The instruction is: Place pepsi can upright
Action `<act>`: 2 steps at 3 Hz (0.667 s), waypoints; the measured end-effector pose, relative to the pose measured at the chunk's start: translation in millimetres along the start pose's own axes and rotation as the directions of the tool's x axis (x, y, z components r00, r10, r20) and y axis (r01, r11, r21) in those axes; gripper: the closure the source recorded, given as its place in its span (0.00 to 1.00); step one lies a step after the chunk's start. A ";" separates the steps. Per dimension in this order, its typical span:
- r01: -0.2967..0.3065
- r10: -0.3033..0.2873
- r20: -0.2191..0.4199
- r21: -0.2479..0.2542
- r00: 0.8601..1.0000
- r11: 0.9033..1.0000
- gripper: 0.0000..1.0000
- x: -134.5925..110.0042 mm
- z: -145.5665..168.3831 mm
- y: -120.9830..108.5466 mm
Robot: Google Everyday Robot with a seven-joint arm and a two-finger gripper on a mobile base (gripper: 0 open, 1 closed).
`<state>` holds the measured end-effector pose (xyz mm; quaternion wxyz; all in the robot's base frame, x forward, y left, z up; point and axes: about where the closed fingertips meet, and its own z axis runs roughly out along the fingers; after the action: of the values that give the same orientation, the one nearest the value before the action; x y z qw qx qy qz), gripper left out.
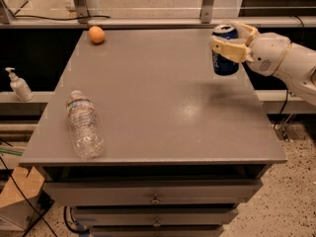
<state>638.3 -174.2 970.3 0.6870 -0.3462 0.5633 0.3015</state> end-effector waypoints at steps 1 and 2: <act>0.056 -0.056 0.007 -0.032 0.998 0.998 1.00 -5.7 -0.4 0.2; 0.113 -0.110 0.048 -0.070 0.993 0.991 1.00 -7.9 -3.0 -0.4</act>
Offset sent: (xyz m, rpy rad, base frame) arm -0.0052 -0.0140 0.0057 -0.0500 -0.2076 0.1023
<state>635.5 -177.0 977.7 0.7021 -0.3950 0.5163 0.2907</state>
